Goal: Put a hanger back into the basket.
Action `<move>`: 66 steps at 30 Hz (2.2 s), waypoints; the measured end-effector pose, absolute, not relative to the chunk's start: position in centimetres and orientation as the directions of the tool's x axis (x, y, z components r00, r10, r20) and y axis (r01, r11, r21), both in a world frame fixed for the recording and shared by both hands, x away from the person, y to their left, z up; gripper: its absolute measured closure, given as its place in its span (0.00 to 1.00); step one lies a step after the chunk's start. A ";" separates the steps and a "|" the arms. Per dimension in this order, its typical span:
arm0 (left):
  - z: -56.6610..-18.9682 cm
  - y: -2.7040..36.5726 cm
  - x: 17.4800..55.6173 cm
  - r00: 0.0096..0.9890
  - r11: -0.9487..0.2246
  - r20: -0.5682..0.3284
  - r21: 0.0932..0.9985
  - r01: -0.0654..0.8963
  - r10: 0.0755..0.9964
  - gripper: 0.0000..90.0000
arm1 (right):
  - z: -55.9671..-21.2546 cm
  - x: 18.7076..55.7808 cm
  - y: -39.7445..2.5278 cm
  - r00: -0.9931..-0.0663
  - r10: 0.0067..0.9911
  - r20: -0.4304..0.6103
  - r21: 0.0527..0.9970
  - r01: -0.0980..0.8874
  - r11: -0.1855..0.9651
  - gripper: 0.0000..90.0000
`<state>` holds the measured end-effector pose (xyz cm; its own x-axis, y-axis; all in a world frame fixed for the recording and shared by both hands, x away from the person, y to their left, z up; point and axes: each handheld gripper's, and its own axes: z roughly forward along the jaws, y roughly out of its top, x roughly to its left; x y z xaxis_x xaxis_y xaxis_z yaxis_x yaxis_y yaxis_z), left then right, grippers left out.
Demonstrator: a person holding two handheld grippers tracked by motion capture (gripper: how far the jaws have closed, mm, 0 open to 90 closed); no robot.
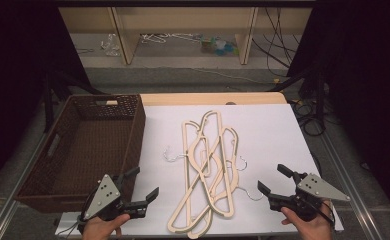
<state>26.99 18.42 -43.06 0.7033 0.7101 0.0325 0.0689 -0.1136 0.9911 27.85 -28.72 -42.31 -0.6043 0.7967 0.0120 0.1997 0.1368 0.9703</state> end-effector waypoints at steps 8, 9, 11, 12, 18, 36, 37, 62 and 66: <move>-43.1 18.2 26.9 0.708 -0.118 0.030 0.990 0.076 0.706 0.18 | -42.4 28.0 -28.5 -0.606 0.795 0.015 0.965 0.218 0.148 0.17; -43.1 18.2 26.9 0.708 -0.119 0.028 0.990 0.079 0.705 0.18 | -42.4 28.0 -28.3 -0.611 0.792 0.016 0.960 0.231 0.158 0.17; -43.2 18.1 26.9 0.707 -0.121 0.022 0.989 0.090 0.707 0.18 | -42.6 28.2 -28.1 -0.612 0.791 0.022 0.951 0.257 0.172 0.18; -43.1 18.2 27.0 0.710 -0.135 0.039 0.988 0.080 0.703 0.18 | -42.7 28.2 -28.1 -0.614 0.789 0.023 0.944 0.274 0.186 0.18; -43.2 18.0 27.0 0.711 -0.124 0.026 0.988 0.087 0.702 0.18 | -42.9 28.8 -27.0 -0.622 0.782 0.039 0.917 0.333 0.219 0.19; -43.3 17.6 26.9 0.712 -0.139 0.025 0.985 0.102 0.701 0.18 | -45.6 31.1 -21.2 -0.686 0.720 0.107 0.687 0.574 0.444 0.38; -43.3 17.6 26.9 0.713 -0.140 0.027 0.985 0.101 0.701 0.18 | -45.9 31.3 -20.6 -0.688 0.718 0.108 0.667 0.586 0.461 0.39; -43.4 17.5 27.0 0.718 -0.161 0.044 0.982 0.095 0.695 0.18 | -47.0 31.7 -18.2 -0.723 0.689 0.050 0.493 0.617 0.613 0.60; -43.4 17.4 26.9 0.718 -0.156 0.037 0.983 0.101 0.695 0.18 | -46.9 31.9 -18.2 -0.721 0.690 0.063 0.482 0.627 0.612 0.61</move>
<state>26.95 17.40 -43.42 0.7182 0.6949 0.0366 0.1006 -0.1556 0.9827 31.89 -18.24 -46.90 -0.7212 0.6899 0.0630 0.6271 0.6116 0.4824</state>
